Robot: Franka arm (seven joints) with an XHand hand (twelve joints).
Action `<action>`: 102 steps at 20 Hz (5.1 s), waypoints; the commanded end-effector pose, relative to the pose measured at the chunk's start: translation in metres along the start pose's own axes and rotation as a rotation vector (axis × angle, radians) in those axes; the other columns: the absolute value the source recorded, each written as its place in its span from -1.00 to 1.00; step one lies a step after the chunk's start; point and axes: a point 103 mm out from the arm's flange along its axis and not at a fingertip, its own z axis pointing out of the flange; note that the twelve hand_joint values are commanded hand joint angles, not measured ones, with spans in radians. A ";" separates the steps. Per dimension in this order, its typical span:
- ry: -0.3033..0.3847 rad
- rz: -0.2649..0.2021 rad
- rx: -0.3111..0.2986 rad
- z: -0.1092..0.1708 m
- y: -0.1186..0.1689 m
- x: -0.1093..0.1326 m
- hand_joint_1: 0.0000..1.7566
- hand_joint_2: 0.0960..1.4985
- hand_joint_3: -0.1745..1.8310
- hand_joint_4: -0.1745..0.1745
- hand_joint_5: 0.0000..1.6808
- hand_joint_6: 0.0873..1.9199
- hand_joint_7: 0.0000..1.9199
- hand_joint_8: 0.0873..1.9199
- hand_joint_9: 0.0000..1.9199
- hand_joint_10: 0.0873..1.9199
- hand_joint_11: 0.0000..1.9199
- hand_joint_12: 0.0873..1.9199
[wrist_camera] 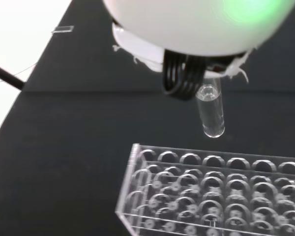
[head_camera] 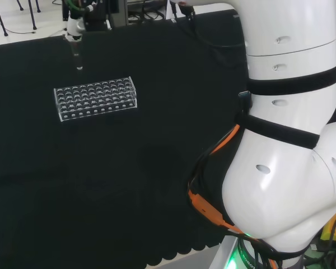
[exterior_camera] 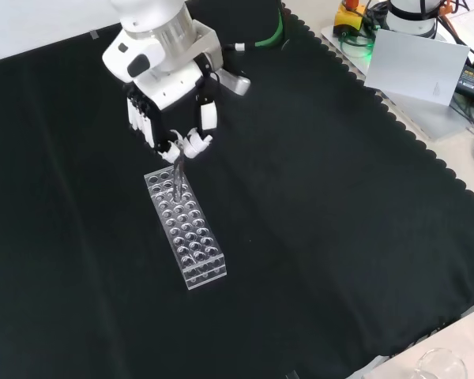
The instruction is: Put the test tube back in the rack.
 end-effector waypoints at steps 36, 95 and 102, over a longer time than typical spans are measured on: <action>0.029 -0.020 0.099 0.066 0.021 0.000 0.65 -0.54 0.13 -1.00 0.64 -0.45 0.61 -0.59 0.37 -0.35 0.14 0.26; 0.068 -0.011 0.144 0.129 0.052 -0.008 0.65 -0.54 0.13 -1.00 0.63 -0.45 0.61 -0.59 0.37 -0.35 0.13 0.27; 0.061 -0.011 0.164 0.141 0.049 -0.011 0.65 -0.54 0.13 -1.00 0.63 -0.45 0.61 -0.59 0.37 -0.35 0.13 0.27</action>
